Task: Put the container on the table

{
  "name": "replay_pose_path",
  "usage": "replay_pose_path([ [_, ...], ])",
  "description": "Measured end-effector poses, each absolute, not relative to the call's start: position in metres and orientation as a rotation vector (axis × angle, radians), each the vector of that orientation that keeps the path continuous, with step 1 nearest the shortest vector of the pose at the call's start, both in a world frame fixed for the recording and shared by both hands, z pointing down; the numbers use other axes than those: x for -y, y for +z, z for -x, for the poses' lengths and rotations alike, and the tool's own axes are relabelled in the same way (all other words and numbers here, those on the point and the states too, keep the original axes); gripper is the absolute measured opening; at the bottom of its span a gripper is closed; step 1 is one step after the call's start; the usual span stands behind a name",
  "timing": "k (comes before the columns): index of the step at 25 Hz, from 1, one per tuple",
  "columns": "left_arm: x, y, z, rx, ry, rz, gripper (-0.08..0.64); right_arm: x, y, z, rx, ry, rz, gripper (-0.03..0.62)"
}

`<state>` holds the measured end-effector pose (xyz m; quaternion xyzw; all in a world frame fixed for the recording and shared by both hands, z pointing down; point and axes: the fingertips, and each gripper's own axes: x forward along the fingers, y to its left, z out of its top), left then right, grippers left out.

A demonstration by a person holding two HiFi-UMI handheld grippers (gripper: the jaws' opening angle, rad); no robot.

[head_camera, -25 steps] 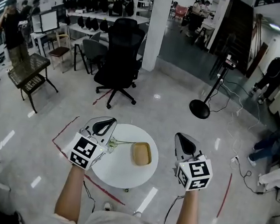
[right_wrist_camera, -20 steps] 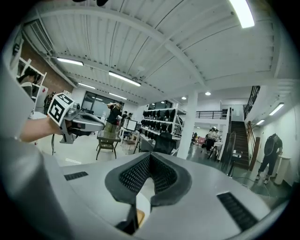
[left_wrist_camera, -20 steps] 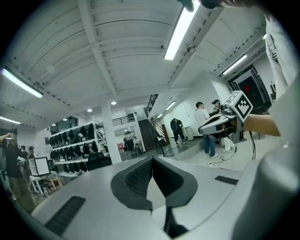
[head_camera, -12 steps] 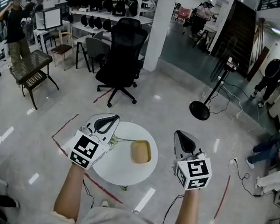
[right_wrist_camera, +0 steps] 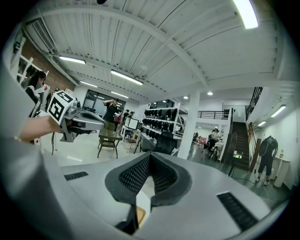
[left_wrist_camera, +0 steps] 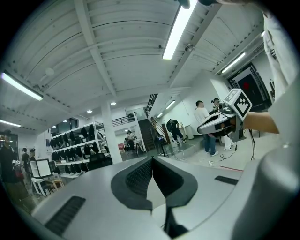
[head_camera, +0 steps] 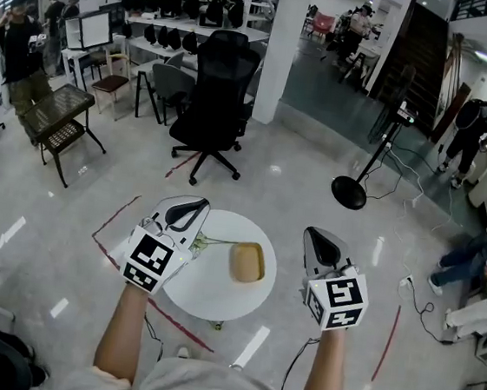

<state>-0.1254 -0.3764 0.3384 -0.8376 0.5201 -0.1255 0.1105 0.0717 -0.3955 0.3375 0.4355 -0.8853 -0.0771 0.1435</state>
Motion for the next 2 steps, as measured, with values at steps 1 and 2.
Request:
replay_pose_path([
  [1, 0.3775, 0.3379, 0.1260, -1.528, -0.369, 2.462, 0.020, 0.3967, 0.3367, -0.0710, 2.553, -0.223, -1.255, 0.012],
  [2, 0.3786, 0.3374, 0.1266, -1.528, -0.370, 2.462, 0.020, 0.3980, 0.3359, -0.0703, 2.554, -0.223, -1.254, 0.012],
])
